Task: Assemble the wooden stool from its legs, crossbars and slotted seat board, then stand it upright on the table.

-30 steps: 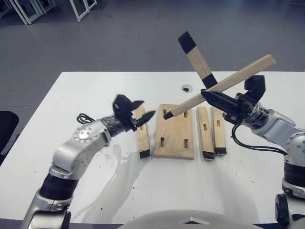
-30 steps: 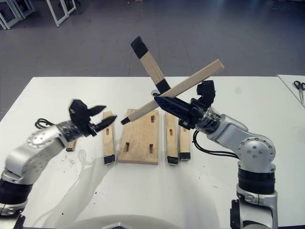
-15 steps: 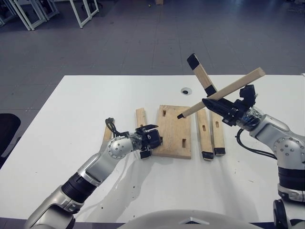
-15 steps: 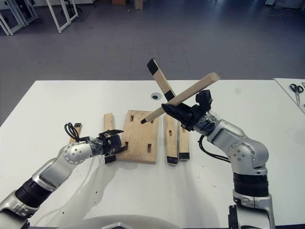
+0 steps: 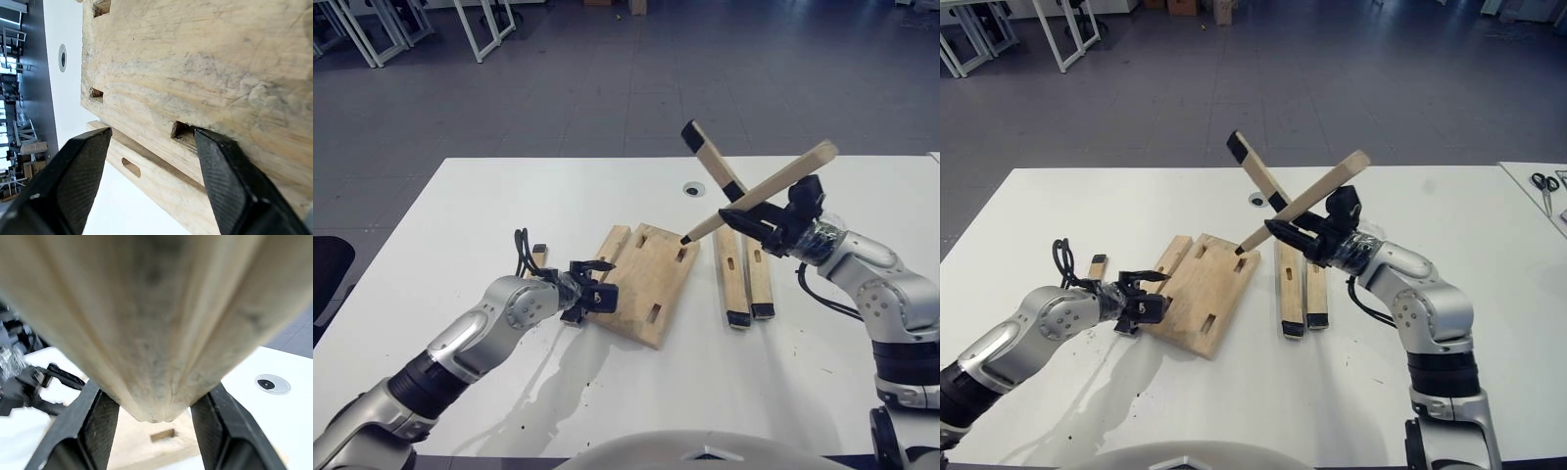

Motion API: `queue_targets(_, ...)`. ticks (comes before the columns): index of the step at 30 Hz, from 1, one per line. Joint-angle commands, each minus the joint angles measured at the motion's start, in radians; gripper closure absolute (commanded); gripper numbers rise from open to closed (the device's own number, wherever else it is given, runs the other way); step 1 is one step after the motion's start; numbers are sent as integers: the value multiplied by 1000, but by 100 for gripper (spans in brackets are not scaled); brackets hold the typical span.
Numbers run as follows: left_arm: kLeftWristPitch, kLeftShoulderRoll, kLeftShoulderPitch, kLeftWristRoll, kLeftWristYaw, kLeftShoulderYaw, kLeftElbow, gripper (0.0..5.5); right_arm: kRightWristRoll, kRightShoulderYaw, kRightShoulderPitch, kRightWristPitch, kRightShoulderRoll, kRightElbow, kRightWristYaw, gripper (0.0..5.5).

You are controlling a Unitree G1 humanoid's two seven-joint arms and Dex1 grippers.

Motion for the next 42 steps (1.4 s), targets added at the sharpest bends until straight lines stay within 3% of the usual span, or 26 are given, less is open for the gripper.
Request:
queue_targets(1, -101, 51, 132, 5, -104, -60, 109, 237, -77, 57, -3, -44, -8, 24, 49, 348)
queue_targets(10, -207, 52, 132, 32, -84, -8, 200, 237, -153, 97, 41, -42, -53, 38, 140, 348)
queue_targets(17, -235, 28, 130, 43, -87, 0, 210, 237, -171, 134, -107, 16, 6, 341, 187, 348)
queue_targets(21, -243, 14, 125, 46, -95, -7, 209, 237, -263, 221, -243, -22, 8, 527, 251, 348)
queue_targets(23, -248, 10, 115, 45, -100, -9, 216, 237, -354, 318, -292, -73, -8, 578, 299, 348)
queue_targets(26, -251, 4, 112, 48, -100, -10, 216, 237, -439, 430, -316, -107, -5, 585, 345, 348)
queue_targets(29, -254, -5, 101, 46, -105, -13, 222, 237, -434, 467, -293, -82, -5, 550, 387, 348)
queue_targets(37, -246, -13, 108, 51, -98, 0, 238, 237, -236, 359, -182, 129, -24, 305, 367, 348)
queue_targets(42, -235, -16, 111, 49, -100, 1, 233, 237, -236, 318, -203, 210, 6, 392, 296, 348)
